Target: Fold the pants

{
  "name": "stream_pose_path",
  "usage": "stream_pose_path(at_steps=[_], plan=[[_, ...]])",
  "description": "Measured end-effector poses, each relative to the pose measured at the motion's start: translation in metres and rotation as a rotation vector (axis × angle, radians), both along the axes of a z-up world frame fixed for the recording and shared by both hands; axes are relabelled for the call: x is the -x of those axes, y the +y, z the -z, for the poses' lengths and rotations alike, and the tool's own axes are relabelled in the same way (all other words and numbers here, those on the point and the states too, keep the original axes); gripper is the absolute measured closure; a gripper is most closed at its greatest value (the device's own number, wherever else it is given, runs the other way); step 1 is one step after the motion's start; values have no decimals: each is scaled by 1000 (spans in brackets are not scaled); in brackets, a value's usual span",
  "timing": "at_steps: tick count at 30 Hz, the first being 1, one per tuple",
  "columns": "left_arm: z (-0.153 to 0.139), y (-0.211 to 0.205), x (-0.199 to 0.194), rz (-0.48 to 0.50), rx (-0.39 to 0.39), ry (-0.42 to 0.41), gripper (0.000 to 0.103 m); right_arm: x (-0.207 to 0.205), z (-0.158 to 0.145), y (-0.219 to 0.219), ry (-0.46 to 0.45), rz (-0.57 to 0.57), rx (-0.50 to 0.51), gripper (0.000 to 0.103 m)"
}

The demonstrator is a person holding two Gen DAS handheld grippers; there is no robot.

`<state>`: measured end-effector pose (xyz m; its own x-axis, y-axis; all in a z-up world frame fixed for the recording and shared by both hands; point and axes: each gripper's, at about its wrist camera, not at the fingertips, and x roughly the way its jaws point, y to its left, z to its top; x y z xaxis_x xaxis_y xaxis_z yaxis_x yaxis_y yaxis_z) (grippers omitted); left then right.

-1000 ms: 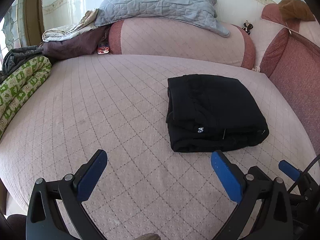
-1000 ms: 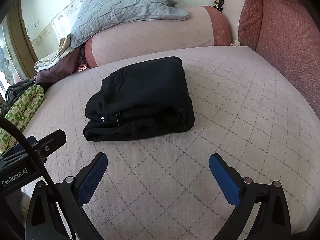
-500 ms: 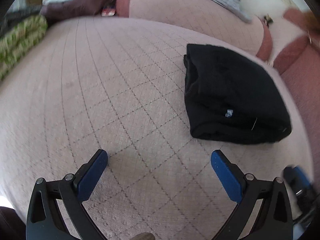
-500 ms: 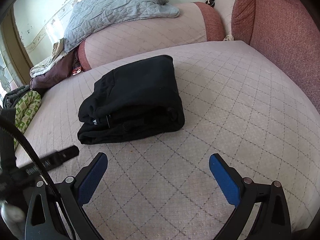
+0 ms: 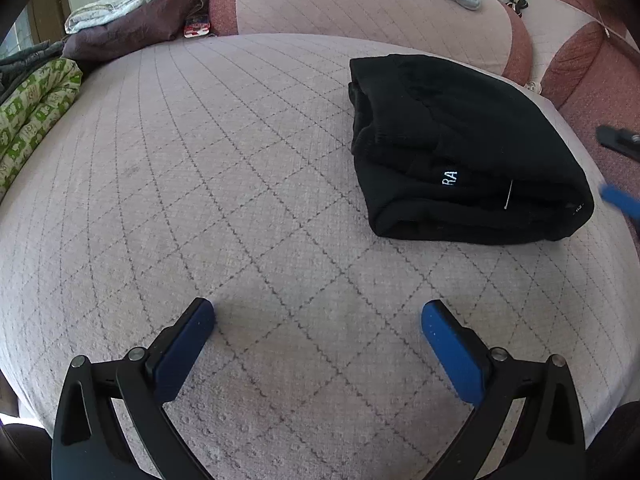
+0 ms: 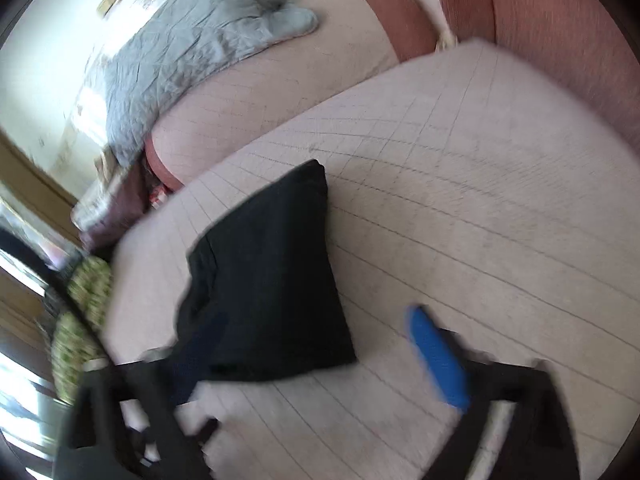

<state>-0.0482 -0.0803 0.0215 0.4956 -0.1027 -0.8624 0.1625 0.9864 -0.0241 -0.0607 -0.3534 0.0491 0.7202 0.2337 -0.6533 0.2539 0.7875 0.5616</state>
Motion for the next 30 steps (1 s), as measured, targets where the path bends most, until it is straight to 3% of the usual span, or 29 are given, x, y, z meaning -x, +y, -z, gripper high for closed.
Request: stream_pose_path(at_steps=[1, 3, 5, 6, 7, 8, 10, 12, 15, 17, 19, 24, 27, 30], plan=[[1, -1, 2, 2, -9, -7, 0, 2, 3, -4, -23, 13, -39, 54], [2, -2, 3, 3, -24, -22, 0, 16, 12, -9, -99, 43, -133, 56], [2, -6, 5, -7, -28, -25, 0, 18, 26, -7, -92, -10, -259, 55], [1, -5, 4, -11, -22, -22, 0, 15, 33, -4, -85, -57, -335, 53], [0, -4, 3, -19, -5, -17, 0, 14, 35, -2, -86, -81, -366, 44], [-3, 0, 1, -25, 24, -14, 0, 10, 35, -4, -80, -85, -365, 33], [-9, 10, -3, -37, 109, -3, 0, 5, 43, -4, 20, -29, -292, 23], [-14, 20, -7, -55, 192, 12, 0, 0, 60, -6, 118, 8, -277, 24], [-20, 31, -19, -68, 297, 38, 0, 4, 53, -14, 58, 23, -330, 23], [-27, 30, -37, -54, 345, 65, 0, 2, 36, -16, -1, 23, -258, 23], [-30, 23, -58, -16, 400, 93, 0, -12, 33, -16, 8, -2, -218, 21], [-26, -2, -103, 62, 456, 129, 0, -57, 52, -20, 32, -98, -324, 21], [-9, -19, -135, 103, 532, 225, 0, -82, 65, -19, 33, -148, -387, 22], [-5, -31, -141, 73, 537, 237, 1, -98, 70, -14, 9, -205, -406, 25]])
